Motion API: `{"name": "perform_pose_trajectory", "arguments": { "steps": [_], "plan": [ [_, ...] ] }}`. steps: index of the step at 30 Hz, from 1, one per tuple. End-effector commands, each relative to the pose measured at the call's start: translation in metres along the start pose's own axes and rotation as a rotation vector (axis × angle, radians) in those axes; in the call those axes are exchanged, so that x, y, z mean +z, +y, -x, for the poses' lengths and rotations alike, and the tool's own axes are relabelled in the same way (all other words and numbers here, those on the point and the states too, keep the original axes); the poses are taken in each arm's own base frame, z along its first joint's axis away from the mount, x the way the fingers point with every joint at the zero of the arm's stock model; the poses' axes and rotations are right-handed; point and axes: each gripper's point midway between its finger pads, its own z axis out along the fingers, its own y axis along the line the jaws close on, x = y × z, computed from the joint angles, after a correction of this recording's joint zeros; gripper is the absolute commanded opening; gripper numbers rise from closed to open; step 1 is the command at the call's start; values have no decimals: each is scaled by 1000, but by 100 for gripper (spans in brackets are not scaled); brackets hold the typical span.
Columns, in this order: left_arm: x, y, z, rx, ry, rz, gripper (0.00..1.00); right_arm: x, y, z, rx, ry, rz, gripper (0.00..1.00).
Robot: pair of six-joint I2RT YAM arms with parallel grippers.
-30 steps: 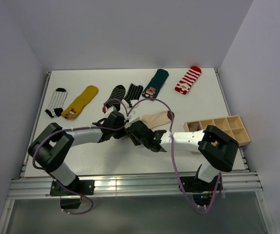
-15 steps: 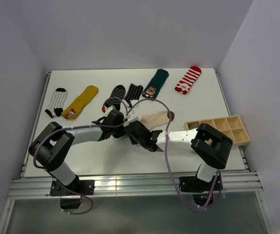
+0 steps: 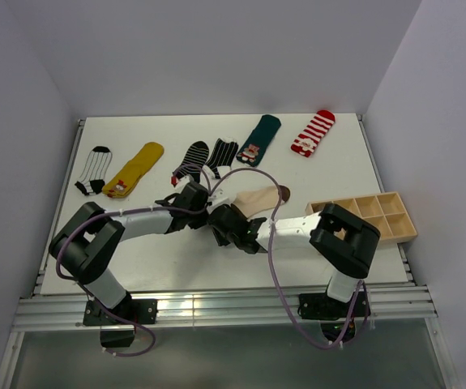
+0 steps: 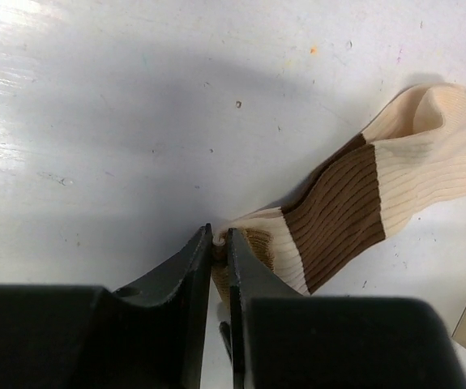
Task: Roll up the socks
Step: Roll the sock at the center of the board.
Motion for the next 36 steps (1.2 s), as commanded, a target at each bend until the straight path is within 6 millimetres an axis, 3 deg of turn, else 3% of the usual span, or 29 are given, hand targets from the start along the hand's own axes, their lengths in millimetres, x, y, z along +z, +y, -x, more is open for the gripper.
{"name": "perform_pose_trajectory", "arguments": {
  "steps": [1, 9, 15, 18, 19, 22, 26, 30, 33, 36],
  "plan": [
    [7, 30, -14, 73, 14, 114, 18, -13, -8, -73, -39, 237, 36, 35],
    [1, 41, -14, 65, 14, 137, 17, -4, -27, -71, -64, 256, -44, 34],
    [-9, 45, 0, 58, -9, 150, 17, 5, -27, -69, -104, 277, -78, 30],
    [-15, 58, 6, 34, -14, 161, 17, 11, -17, -61, -119, 276, -52, 22],
    [-16, 68, 9, 19, -17, 181, 16, 12, -10, -54, -123, 273, -27, 13],
    [-24, 74, 21, -8, -46, 172, 17, 18, 5, -45, -119, 277, 18, 0],
    [-38, 61, 39, -33, -106, 119, 25, 18, 29, -33, -67, 302, 138, 0],
    [-51, 48, 51, -71, -153, 69, 45, 9, 51, -22, 68, 359, 335, 0],
    [-61, 43, 55, -99, -180, 30, 50, 0, 58, -8, 223, 384, 498, 0],
    [-66, 44, 51, -139, -176, 9, 50, 1, 51, 2, 391, 385, 573, 0]
  ]
}}
